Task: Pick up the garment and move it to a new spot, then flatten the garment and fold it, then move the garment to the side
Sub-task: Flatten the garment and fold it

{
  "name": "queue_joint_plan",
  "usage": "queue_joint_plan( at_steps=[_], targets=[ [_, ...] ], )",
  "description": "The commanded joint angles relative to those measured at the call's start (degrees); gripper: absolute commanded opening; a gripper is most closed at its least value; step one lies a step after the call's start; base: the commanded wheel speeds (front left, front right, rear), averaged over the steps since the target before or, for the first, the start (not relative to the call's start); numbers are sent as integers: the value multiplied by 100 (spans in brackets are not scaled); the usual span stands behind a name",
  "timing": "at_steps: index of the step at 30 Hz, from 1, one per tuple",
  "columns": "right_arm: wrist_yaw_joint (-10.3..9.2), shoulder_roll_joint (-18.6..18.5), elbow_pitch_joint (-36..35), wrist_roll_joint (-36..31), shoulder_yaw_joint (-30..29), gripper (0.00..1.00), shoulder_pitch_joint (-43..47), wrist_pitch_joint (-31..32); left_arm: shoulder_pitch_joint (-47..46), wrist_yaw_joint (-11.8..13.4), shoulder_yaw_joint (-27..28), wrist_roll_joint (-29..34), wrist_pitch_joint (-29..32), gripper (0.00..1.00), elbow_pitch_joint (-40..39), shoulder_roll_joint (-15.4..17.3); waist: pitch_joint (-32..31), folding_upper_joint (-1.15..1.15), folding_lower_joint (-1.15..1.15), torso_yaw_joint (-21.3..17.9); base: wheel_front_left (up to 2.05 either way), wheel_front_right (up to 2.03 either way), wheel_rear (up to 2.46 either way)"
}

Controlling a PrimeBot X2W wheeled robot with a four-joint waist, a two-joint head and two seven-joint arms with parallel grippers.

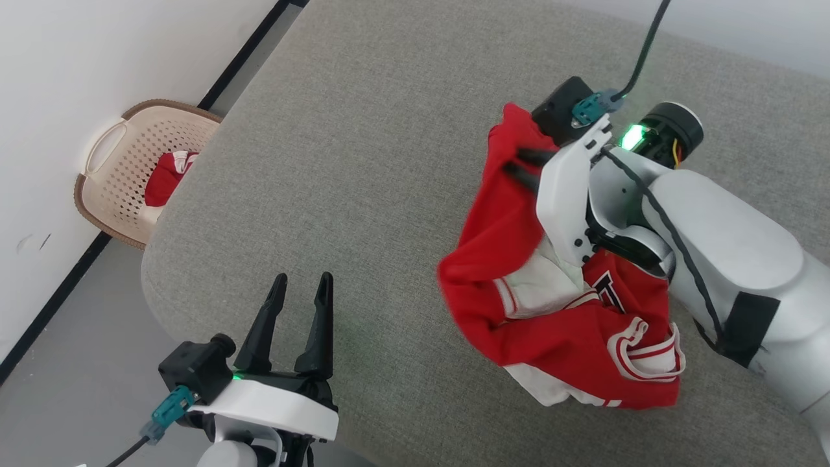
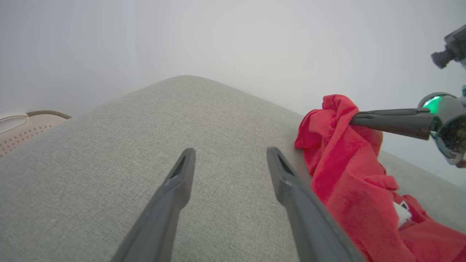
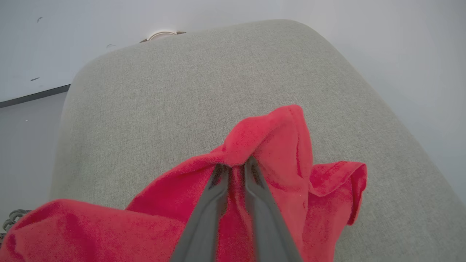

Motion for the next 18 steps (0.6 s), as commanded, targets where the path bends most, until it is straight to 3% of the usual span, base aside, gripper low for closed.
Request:
queue_joint_plan(
  at_steps=[1, 10, 18],
  targets=[
    [-1, 34, 48, 42, 51, 100, -100, -91, 46, -17, 1, -29, -28, 100, -27, -2, -15, 0, 0, -5, 0, 0, 0],
    [-1, -327, -173, 561, 455, 100, -179, -289, 104, -18, 18, 98, -28, 100, 42, -2, -227, 0, 0, -77, 0, 0, 0],
    [-1, -872, -921, 1054, 645, 100, 102, 326, 110, -17, -16, 170, -28, 100, 107, -3, -381, 0, 0, -140, 0, 0, 0]
  ],
)
